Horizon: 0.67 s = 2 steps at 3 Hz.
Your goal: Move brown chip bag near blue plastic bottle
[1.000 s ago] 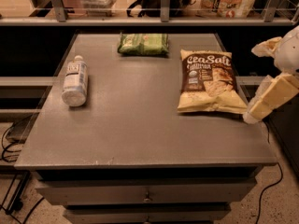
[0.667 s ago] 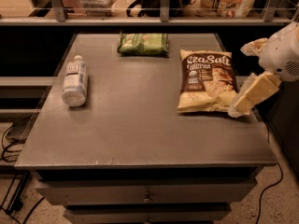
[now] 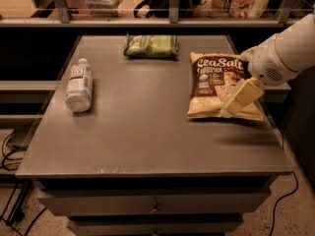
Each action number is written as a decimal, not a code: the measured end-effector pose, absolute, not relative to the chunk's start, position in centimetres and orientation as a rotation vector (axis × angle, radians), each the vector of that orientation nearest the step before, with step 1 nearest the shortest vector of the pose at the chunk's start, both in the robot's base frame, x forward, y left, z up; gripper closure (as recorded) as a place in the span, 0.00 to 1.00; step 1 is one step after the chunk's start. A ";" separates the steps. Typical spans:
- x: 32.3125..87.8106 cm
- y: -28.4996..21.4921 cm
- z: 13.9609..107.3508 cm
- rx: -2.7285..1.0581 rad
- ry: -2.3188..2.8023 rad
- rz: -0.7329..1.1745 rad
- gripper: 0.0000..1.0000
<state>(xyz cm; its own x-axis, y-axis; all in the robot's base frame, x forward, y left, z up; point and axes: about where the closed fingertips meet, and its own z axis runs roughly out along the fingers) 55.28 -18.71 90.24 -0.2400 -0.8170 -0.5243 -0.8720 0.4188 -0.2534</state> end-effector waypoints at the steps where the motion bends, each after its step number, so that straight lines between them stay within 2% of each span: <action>1: 57.0 -19.5 87.8 -1.410 2.158 0.068 0.00; 2: 57.8 -20.0 86.0 -1.417 2.213 0.069 0.18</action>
Offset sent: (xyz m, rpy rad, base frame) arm 0.0337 -0.0210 -0.0651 -0.1064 0.1309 -0.0851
